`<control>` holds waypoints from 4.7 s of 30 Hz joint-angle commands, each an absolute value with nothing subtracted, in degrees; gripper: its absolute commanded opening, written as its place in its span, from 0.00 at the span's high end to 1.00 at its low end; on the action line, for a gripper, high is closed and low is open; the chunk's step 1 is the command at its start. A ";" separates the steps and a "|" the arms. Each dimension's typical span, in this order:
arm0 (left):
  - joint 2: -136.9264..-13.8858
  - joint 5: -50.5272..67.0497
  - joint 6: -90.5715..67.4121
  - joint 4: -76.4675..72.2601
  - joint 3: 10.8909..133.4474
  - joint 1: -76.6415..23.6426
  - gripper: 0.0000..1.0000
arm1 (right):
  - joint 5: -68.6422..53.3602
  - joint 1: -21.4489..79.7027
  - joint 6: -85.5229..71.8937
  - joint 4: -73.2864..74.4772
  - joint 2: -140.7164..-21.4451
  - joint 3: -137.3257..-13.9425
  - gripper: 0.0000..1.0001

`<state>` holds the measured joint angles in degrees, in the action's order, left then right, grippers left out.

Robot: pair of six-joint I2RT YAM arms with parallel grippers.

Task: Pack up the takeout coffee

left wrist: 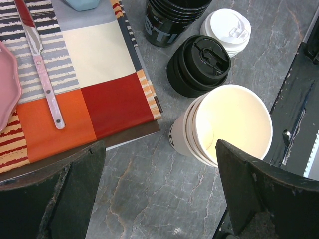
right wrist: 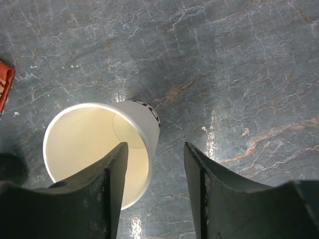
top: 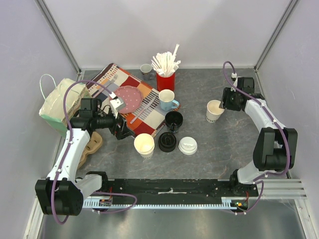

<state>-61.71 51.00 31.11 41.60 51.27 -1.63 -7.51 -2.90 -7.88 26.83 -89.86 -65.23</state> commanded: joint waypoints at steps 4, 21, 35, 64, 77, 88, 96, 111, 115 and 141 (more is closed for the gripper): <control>-62.31 50.89 30.50 41.57 53.70 -1.67 0.02 | -2.65 2.71 -5.81 26.89 -82.71 -71.18 0.41; -65.39 49.57 25.93 39.38 56.60 -1.67 0.02 | -10.02 32.87 10.37 32.69 -94.56 -80.33 0.47; -65.39 49.66 26.02 39.20 56.69 -1.67 0.03 | -9.32 34.63 10.72 33.40 -97.47 -82.27 0.87; -64.86 51.15 27.16 40.25 56.43 -1.58 0.03 | -9.05 34.98 8.00 35.42 -94.66 -84.28 1.00; -64.78 52.38 27.25 40.25 56.51 -1.93 0.03 | -10.72 33.22 6.24 36.30 -94.40 -86.13 1.00; -64.69 52.65 27.42 40.25 56.60 -2.02 0.03 | -13.45 33.13 7.21 37.53 -96.85 -86.57 0.91; -66.62 53.17 26.98 40.08 57.74 -3.42 0.02 | -13.01 33.22 7.12 37.09 -98.70 -86.04 0.80; -70.05 50.45 24.61 37.62 60.38 -9.40 0.03 | -14.59 34.27 11.42 34.01 -100.46 -84.73 0.70; -69.79 50.27 24.96 37.70 60.12 -9.40 0.03 | -14.50 34.54 13.09 33.23 -101.16 -84.82 0.70; -69.87 50.19 25.22 37.62 59.94 -9.41 0.04 | -18.09 34.72 14.50 33.40 -102.05 -87.89 0.66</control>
